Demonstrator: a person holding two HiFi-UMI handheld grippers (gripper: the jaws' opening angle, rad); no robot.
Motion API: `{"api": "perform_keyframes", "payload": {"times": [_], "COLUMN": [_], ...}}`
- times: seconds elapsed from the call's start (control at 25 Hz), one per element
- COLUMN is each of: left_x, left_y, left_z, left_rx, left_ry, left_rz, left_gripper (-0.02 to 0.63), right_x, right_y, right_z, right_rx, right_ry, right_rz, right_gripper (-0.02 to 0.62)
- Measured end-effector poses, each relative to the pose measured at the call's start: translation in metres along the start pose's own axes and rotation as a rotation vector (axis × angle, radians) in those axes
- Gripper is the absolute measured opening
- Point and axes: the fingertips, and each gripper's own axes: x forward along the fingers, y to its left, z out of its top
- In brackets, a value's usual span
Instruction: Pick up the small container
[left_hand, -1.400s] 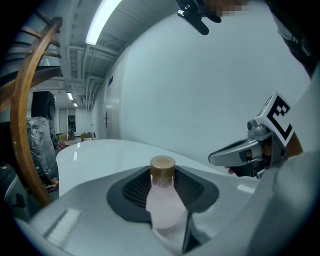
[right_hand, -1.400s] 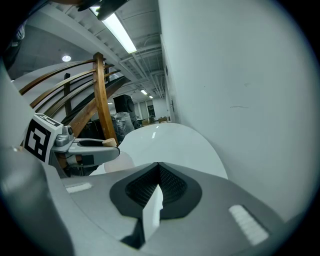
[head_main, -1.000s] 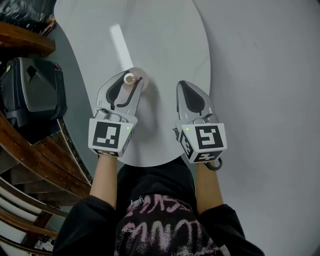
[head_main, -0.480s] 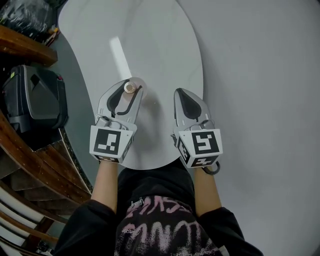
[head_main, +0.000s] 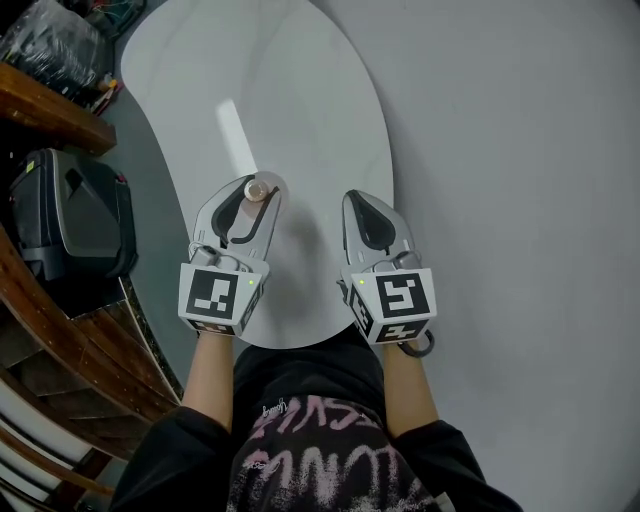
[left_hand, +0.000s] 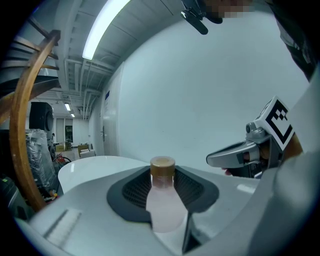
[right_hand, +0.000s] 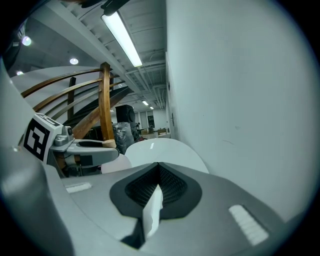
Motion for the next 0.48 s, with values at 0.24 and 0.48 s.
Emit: {"api": "perform_keyframes", "payload": {"times": [0.24,0.48], "left_x": [-0.01,-0.014], "left_y": [0.002,0.001], "left_z": [0.01,0.016], "left_rx": [0.007,0.015], "left_ry": [-0.021,-0.033], "left_rz": [-0.007,0.002], "left_gripper": [0.138,0.139], "right_x": [-0.009,-0.012], "right_y": [0.007,0.011], "right_z": [0.01,0.017], "right_rx": [-0.009,-0.016], "right_ry": [-0.024,-0.048], "right_rz": [-0.014,-0.012], "right_gripper": [0.011,0.011]}}
